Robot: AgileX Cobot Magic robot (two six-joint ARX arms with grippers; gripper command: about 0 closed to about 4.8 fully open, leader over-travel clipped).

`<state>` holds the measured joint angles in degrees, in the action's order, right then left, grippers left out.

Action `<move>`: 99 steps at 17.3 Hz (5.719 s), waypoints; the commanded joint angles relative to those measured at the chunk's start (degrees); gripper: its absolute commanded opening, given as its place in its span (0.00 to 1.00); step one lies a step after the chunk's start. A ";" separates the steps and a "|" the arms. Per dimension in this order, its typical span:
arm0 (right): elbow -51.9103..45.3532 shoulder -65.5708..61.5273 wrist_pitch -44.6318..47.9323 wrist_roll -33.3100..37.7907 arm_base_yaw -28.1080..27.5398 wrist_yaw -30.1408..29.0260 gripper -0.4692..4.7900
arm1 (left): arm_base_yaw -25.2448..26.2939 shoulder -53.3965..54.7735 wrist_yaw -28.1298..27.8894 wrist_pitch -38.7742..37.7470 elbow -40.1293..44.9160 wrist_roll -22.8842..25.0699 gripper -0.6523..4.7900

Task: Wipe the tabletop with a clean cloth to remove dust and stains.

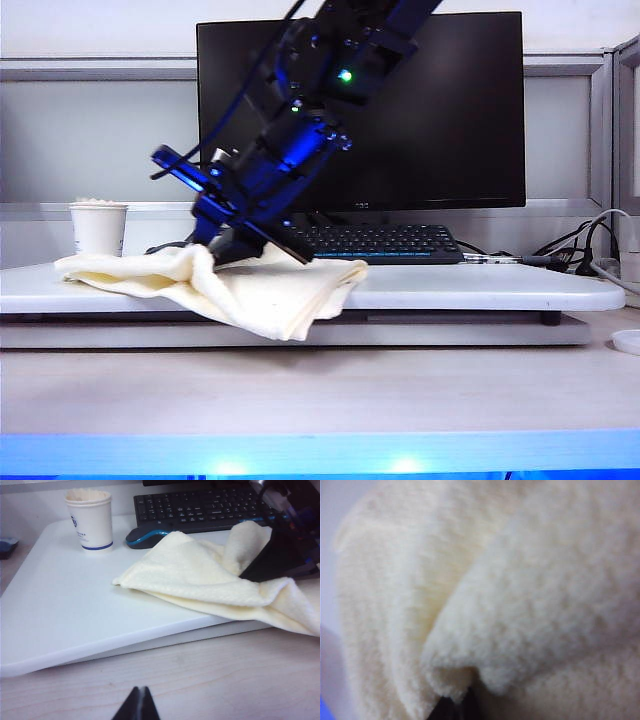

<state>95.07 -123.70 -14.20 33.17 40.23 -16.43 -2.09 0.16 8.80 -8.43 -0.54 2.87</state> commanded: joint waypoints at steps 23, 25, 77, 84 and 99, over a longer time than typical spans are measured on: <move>-21.84 7.89 -5.86 -3.19 -23.69 4.98 0.07 | 0.07 0.04 0.20 -0.96 0.07 -0.31 0.11; -23.17 9.84 -5.68 -3.41 -26.58 4.96 0.07 | 0.07 0.04 0.22 -0.98 0.09 -0.33 0.11; -75.32 107.12 -3.19 -23.69 -46.47 2.64 0.07 | 0.07 0.04 -0.02 2.10 0.04 0.11 0.11; -83.52 114.53 -2.36 -22.23 -44.78 4.76 0.07 | 0.07 0.04 -0.13 2.10 0.04 0.13 0.11; -91.97 121.57 -4.39 -24.02 -44.61 2.32 0.07 | 0.07 0.04 -5.07 1.40 0.07 0.09 0.11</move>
<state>3.22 -2.15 -18.81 9.37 -4.56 -13.76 -2.07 0.19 3.86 -7.49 -0.49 2.94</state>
